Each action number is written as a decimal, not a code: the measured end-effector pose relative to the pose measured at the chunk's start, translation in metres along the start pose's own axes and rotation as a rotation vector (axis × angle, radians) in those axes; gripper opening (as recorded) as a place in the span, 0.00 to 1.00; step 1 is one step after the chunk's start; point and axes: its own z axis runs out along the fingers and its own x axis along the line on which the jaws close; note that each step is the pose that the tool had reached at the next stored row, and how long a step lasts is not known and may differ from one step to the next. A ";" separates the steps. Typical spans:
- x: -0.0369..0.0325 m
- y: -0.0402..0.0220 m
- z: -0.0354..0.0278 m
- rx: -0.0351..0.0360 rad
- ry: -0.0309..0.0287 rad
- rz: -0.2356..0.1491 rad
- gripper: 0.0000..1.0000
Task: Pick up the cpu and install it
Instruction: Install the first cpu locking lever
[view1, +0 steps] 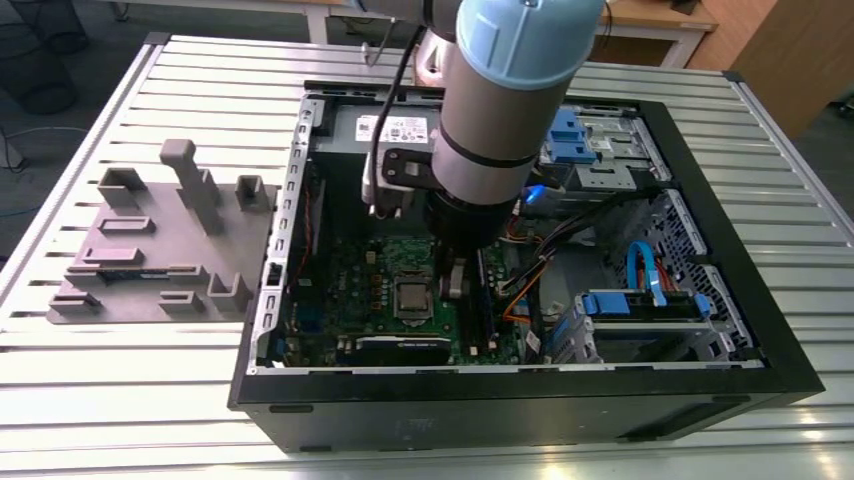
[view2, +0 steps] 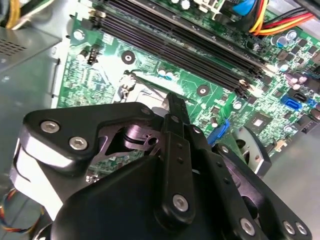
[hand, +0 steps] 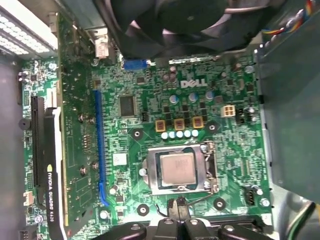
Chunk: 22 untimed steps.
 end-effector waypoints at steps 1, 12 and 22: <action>0.0011 -0.0002 0.0013 0.0000 -0.0003 -0.002 0.10; 0.0088 0.0001 0.0158 0.0004 0.0007 -0.036 0.10; 0.0120 0.0004 0.0226 0.0013 0.0035 -0.087 0.10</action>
